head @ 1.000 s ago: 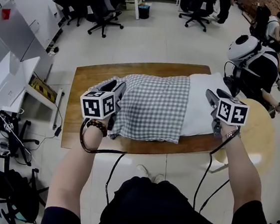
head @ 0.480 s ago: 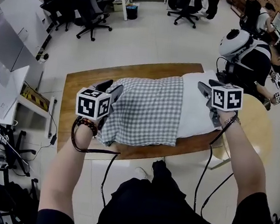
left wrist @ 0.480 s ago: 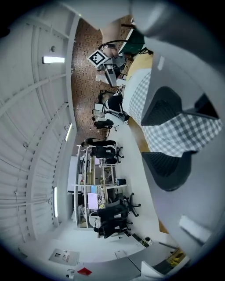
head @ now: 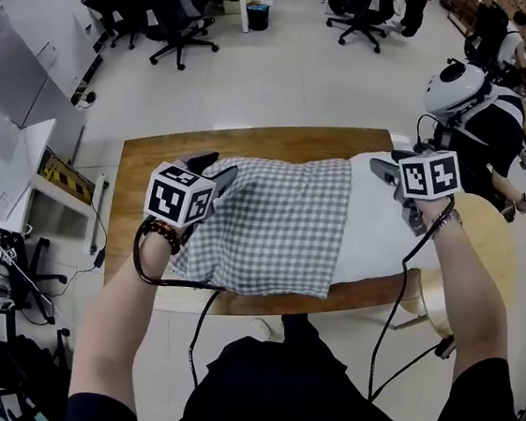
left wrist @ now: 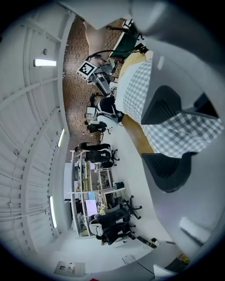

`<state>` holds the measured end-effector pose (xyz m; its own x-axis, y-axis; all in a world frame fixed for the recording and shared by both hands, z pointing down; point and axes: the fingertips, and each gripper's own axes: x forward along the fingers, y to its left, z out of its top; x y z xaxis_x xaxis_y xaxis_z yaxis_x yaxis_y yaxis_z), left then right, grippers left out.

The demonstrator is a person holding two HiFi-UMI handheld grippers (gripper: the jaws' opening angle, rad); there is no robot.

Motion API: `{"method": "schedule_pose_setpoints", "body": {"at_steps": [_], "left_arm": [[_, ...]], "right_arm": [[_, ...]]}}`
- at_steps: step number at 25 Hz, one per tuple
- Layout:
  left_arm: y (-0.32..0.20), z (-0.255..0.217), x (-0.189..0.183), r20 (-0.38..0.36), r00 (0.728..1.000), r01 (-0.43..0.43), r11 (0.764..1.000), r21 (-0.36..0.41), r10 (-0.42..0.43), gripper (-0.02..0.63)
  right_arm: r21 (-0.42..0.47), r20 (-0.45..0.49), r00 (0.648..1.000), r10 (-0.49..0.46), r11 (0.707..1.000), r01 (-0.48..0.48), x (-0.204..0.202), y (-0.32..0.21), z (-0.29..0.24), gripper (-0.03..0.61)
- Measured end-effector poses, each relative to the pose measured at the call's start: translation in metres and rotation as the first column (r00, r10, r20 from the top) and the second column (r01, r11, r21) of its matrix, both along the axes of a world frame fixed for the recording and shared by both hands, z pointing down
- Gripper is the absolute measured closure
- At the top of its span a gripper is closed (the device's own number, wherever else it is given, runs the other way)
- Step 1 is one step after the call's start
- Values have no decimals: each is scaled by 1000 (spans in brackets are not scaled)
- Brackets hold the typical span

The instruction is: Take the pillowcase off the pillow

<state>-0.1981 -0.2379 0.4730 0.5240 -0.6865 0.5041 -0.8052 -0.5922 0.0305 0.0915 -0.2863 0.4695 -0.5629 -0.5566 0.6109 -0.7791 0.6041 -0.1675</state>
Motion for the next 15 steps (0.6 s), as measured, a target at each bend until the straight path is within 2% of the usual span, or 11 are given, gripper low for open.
{"method": "schedule_pose_setpoints", "body": {"at_steps": [6, 15], "left_arm": [[-44, 19, 3, 11, 1000, -22, 997, -68, 23, 397], [-107, 67, 13, 43, 998, -42, 979, -198, 52, 382]], "right_arm": [[-81, -49, 994, -100, 992, 96, -7, -48, 26, 296], [-214, -80, 969, -232, 954, 211, -6, -111, 87, 275]]}}
